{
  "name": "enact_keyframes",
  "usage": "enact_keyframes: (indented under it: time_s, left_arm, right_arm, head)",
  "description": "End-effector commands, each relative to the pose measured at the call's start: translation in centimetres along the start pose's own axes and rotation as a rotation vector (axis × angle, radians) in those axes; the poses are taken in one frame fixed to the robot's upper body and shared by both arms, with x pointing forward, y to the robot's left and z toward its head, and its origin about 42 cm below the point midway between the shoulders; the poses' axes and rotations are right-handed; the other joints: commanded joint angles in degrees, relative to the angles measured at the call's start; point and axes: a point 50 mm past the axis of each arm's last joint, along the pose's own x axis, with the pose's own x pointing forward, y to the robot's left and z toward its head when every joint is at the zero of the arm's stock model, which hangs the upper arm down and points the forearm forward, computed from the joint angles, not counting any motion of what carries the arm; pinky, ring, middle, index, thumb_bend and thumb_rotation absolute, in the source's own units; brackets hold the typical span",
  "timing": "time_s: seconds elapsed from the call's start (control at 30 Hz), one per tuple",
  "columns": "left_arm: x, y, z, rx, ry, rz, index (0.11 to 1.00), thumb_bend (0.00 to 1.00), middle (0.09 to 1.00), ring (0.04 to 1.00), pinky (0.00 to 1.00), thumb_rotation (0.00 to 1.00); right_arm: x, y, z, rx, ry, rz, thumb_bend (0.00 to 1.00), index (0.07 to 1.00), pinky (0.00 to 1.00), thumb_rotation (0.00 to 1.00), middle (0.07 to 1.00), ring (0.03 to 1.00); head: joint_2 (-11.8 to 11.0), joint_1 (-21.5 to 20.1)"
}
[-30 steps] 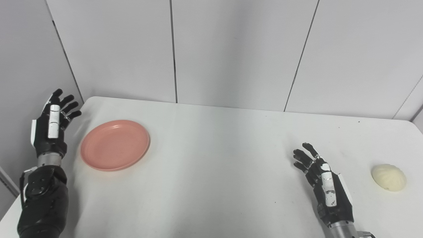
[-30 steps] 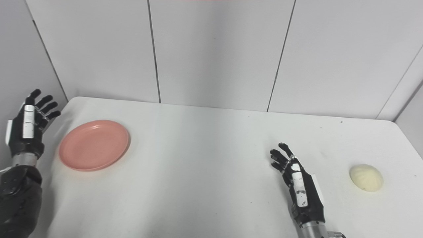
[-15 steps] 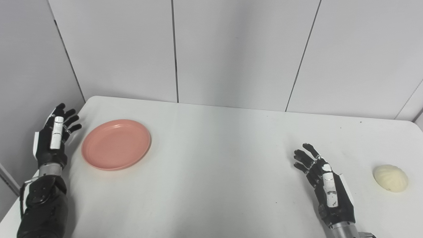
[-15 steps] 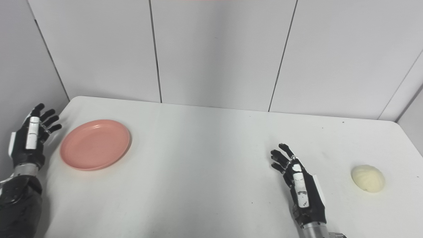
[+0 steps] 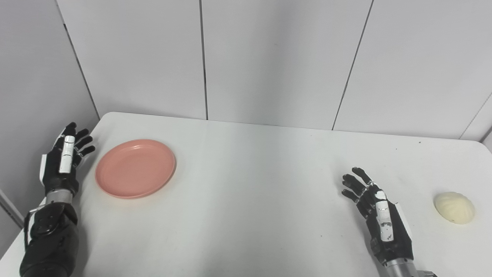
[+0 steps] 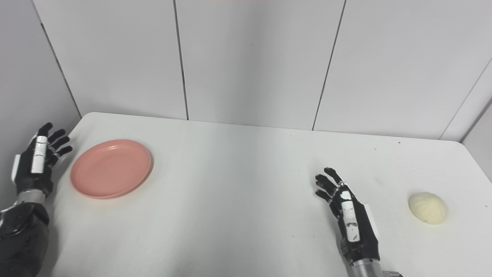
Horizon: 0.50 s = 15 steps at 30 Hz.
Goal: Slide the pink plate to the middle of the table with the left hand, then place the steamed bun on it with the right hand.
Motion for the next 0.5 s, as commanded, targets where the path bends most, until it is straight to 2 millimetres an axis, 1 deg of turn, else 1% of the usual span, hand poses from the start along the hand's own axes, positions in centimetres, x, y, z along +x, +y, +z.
enact_keyframes:
  time_s: [0.0, 0.13, 0.37, 0.47]
  left_arm:
    - [-0.3, 0.0, -0.2, 0.011, -0.004, -0.023, 0.843, 0.75, 0.781, 0.776, 0.71, 0.77]
    - [-0.5, -1.0, -0.4, -0.018, 0.014, -0.058, 0.818, 0.75, 0.788, 0.777, 0.74, 0.76]
    - [-0.6, -2.3, -0.2, 0.007, 0.04, -0.116, 0.831, 0.77, 0.804, 0.789, 0.72, 0.79]
    - [-0.6, -2.6, -0.1, 0.035, 0.046, -0.136, 0.824, 0.77, 0.788, 0.773, 0.71, 0.81]
  right_arm:
    - [-1.4, -0.2, -1.2, 0.017, 0.039, -0.02, 0.81, 0.859, 0.82, 0.95, 0.814, 0.842]
    - [-1.4, -0.1, -1.2, 0.018, 0.037, -0.017, 0.79, 0.861, 0.83, 0.95, 0.817, 0.845]
    - [-1.3, 0.1, -1.1, 0.022, 0.035, -0.016, 0.8, 0.855, 0.81, 0.94, 0.817, 0.842]
    - [-1.3, 0.2, -1.0, 0.023, 0.034, -0.014, 0.8, 0.864, 0.82, 0.93, 0.821, 0.848]
  head:
    - [-0.01, -0.1]
    - [0.07, -0.19]
    - [0.28, -0.5]
    - [0.38, -0.57]
